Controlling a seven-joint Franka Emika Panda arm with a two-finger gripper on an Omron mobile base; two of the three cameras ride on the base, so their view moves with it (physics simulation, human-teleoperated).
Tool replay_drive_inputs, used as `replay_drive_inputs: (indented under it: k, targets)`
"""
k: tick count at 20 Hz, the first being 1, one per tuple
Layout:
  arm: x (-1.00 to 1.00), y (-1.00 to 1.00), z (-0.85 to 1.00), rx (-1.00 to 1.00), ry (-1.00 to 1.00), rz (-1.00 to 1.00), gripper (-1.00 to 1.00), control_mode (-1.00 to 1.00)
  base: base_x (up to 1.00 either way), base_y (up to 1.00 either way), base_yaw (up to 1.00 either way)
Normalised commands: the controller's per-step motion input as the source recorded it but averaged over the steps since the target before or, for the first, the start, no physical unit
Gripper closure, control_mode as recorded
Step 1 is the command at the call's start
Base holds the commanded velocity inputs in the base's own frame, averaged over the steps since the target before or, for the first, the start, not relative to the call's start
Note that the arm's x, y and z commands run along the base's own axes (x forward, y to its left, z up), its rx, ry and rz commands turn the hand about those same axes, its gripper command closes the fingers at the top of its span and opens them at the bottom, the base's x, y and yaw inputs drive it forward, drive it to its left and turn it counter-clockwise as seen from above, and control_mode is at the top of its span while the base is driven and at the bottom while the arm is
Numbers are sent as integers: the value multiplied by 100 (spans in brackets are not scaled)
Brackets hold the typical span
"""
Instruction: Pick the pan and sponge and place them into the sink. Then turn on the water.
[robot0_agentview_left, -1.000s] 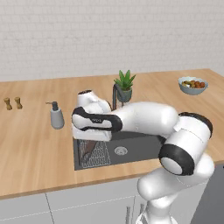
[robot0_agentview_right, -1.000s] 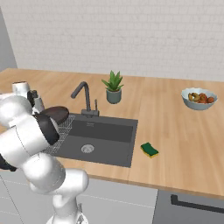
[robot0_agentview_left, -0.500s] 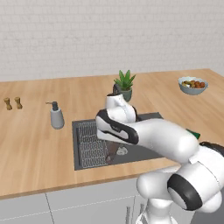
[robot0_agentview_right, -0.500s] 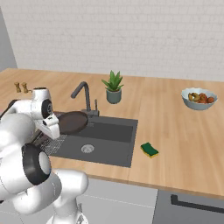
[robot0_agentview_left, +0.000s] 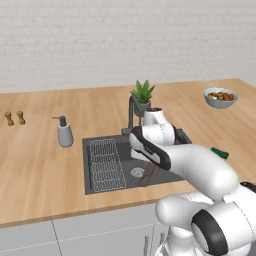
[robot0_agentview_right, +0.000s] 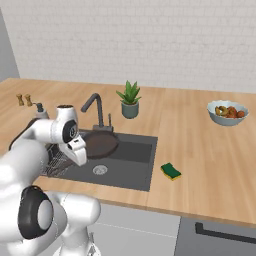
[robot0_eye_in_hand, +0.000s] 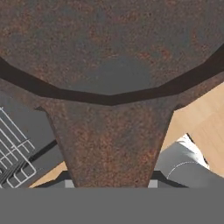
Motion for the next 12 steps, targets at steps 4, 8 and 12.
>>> replay_drive_inputs:
  k: [4, 8, 12]
  targets:
    - [2, -66, -1, 0, 0, 0, 100, -100, 0, 0, 0]
    - [29, -55, -9, 3, 5, 15, 100, -100, 0, 0, 0]
    - [39, -37, -17, 0, 5, 34, 100, -100, 0, 0, 0]
